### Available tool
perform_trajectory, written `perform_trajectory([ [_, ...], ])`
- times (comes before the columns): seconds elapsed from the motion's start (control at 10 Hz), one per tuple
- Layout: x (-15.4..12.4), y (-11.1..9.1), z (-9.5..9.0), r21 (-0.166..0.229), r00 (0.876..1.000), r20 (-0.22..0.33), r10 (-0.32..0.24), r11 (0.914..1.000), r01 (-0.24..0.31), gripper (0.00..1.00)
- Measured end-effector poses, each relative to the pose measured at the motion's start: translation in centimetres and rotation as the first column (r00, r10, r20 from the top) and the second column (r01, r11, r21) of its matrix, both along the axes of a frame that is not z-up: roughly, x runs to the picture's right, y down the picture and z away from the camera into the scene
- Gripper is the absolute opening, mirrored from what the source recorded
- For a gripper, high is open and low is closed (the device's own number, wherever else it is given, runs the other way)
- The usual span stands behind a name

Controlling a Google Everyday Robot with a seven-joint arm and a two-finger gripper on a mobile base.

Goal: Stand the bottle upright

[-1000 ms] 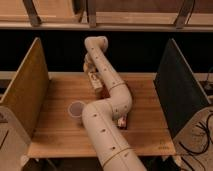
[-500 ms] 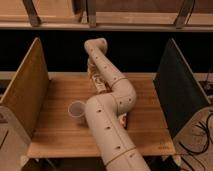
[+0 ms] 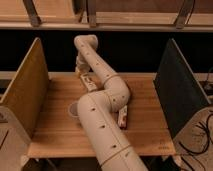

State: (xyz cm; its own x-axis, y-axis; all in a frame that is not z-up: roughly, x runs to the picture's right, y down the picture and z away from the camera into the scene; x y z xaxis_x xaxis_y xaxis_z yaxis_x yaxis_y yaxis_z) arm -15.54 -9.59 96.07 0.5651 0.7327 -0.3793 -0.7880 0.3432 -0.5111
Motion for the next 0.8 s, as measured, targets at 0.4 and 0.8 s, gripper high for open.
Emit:
perform_trajectory([
  [0.4,0.2,1.0,-1.7,-0.067,1.0,0.003,0.006,0.9978,-0.006,0.0],
  [0.8,-0.5,0.6,-2.1,-0.058,1.0,0.014,0.008,0.9983,-0.007,0.0],
])
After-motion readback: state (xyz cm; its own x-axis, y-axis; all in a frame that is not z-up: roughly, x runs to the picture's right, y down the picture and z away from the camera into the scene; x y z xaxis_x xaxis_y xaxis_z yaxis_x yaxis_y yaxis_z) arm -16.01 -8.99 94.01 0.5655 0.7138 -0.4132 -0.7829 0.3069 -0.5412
